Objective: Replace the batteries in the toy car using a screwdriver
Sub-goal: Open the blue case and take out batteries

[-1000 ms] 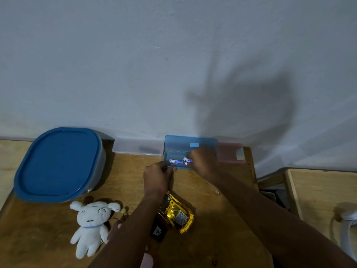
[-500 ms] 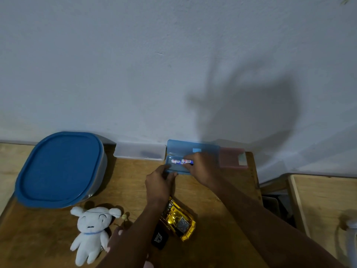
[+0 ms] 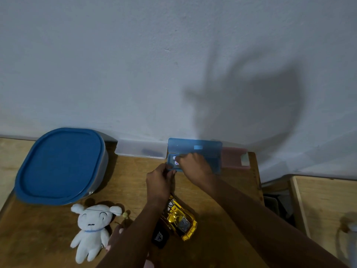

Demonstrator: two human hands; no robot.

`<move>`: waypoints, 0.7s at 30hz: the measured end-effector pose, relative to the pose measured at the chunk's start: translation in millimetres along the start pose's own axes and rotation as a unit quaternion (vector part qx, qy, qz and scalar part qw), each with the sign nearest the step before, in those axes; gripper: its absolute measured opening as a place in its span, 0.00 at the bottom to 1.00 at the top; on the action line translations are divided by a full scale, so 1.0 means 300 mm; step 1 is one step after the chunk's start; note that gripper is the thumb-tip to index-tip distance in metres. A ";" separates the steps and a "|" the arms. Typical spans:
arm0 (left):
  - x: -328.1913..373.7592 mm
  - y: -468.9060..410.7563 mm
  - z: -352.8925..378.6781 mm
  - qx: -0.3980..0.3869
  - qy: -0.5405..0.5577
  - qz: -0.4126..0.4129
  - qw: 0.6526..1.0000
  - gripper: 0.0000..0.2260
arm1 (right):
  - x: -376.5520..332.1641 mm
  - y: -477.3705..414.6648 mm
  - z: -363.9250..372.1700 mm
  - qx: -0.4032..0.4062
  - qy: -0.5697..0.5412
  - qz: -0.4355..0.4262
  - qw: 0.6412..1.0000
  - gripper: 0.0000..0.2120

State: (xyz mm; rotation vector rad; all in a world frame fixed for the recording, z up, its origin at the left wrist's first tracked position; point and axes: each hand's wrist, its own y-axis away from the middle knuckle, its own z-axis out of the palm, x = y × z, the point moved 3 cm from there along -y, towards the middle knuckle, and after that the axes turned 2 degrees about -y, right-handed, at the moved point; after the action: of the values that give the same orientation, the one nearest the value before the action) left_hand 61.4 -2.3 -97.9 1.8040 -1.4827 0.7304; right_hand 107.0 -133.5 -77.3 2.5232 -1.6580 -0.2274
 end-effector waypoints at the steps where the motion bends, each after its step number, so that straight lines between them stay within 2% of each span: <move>1: 0.001 0.001 -0.002 0.000 0.000 0.000 1.000 0.04 | 0.002 0.003 0.005 -0.003 -0.002 0.000 1.000 0.14; 6: -0.004 -0.003 -0.004 0.001 0.011 -0.003 1.000 0.02 | 0.020 -0.007 0.022 -0.011 -0.050 0.032 0.998 0.11; 10: -0.009 -0.008 -0.006 0.004 0.022 -0.001 1.000 0.01 | 0.047 -0.036 0.018 -0.018 -0.145 0.044 0.988 0.05; 15: -0.020 -0.009 -0.001 -0.002 0.037 -0.012 0.999 0.01 | 0.063 -0.031 0.011 -0.025 -0.223 0.061 0.973 0.05; 21: -0.018 -0.009 -0.005 0.005 0.033 -0.015 0.999 0.03 | 0.097 0.021 -0.017 0.025 -0.383 0.129 0.914 0.09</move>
State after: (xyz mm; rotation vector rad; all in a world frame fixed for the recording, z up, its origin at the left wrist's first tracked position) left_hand 63.1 2.6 -101.5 1.7880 -1.4088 0.7764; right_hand 113.6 -162.7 -72.9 2.3413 -2.2264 -1.2930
